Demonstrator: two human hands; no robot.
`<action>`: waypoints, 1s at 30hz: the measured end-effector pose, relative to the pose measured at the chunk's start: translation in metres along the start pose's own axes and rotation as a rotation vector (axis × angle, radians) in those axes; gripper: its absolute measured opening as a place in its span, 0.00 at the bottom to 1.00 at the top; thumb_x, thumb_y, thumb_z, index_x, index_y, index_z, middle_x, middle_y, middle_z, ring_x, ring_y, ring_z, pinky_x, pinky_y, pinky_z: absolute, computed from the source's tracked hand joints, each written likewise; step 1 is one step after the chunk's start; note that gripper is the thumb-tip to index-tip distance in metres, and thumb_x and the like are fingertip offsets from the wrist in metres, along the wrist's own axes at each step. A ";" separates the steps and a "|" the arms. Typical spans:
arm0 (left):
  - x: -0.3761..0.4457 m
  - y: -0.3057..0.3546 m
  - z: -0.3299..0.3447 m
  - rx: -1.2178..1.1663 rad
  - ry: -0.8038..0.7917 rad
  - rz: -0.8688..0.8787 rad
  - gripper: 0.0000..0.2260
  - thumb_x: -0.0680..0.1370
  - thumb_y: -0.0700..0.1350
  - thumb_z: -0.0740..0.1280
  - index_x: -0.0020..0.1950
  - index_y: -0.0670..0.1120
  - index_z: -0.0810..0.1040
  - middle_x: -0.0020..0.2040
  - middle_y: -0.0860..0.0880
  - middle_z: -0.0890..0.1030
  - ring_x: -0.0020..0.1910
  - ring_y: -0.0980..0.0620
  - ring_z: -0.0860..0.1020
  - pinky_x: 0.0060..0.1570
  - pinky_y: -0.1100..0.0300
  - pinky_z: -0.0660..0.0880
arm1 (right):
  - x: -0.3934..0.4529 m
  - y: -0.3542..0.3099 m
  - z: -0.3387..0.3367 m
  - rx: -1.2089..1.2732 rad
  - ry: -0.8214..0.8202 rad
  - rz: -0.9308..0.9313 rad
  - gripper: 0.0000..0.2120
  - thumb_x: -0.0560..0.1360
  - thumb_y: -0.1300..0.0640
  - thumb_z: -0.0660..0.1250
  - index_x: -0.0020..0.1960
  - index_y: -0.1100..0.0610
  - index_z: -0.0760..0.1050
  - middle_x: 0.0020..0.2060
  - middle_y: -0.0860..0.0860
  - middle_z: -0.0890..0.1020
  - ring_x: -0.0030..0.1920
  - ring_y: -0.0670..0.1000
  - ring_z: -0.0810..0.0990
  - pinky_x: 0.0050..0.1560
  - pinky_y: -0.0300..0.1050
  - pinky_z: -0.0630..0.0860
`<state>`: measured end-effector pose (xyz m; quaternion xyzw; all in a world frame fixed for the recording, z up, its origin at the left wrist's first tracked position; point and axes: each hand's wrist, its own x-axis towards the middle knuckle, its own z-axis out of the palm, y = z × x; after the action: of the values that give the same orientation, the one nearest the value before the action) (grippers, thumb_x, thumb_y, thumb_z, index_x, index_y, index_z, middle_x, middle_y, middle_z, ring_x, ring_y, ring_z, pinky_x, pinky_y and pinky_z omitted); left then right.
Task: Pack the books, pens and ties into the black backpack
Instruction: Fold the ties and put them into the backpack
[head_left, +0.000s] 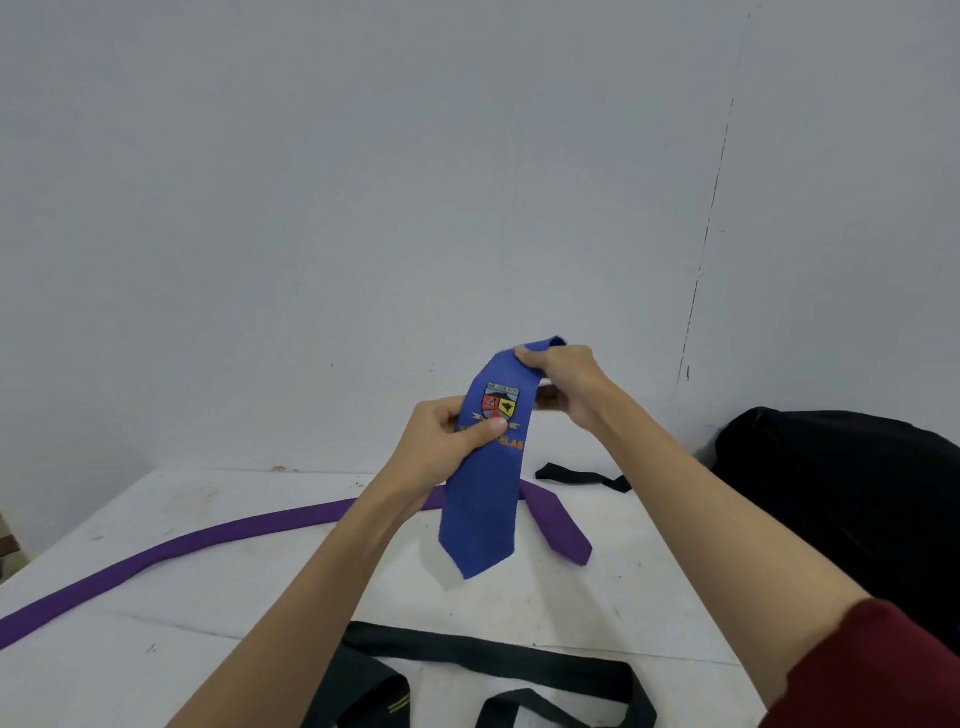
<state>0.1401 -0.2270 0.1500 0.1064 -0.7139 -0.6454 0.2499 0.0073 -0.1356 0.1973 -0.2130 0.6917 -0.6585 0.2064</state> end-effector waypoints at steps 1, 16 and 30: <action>0.002 0.004 -0.001 -0.009 0.004 0.009 0.03 0.74 0.40 0.71 0.47 0.45 0.82 0.40 0.49 0.85 0.38 0.54 0.83 0.39 0.62 0.79 | -0.003 0.008 -0.001 -0.094 -0.063 0.034 0.14 0.79 0.50 0.63 0.42 0.60 0.75 0.35 0.55 0.81 0.30 0.53 0.79 0.32 0.43 0.75; 0.014 0.022 -0.006 0.089 -0.010 -0.007 0.07 0.73 0.41 0.72 0.50 0.47 0.81 0.42 0.50 0.84 0.37 0.55 0.82 0.39 0.63 0.79 | -0.017 0.043 -0.002 -0.142 -0.274 -0.311 0.16 0.73 0.67 0.69 0.60 0.58 0.77 0.55 0.54 0.83 0.57 0.54 0.80 0.61 0.49 0.75; 0.012 0.027 -0.001 -0.106 -0.096 -0.056 0.07 0.73 0.39 0.70 0.51 0.42 0.82 0.42 0.46 0.85 0.39 0.51 0.82 0.41 0.61 0.80 | -0.025 0.040 -0.001 -0.148 -0.170 -0.372 0.11 0.74 0.67 0.69 0.49 0.52 0.80 0.43 0.48 0.83 0.43 0.44 0.82 0.44 0.35 0.79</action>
<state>0.1349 -0.2297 0.1788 0.0819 -0.6866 -0.6935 0.2026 0.0260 -0.1187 0.1571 -0.4062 0.6672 -0.6122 0.1225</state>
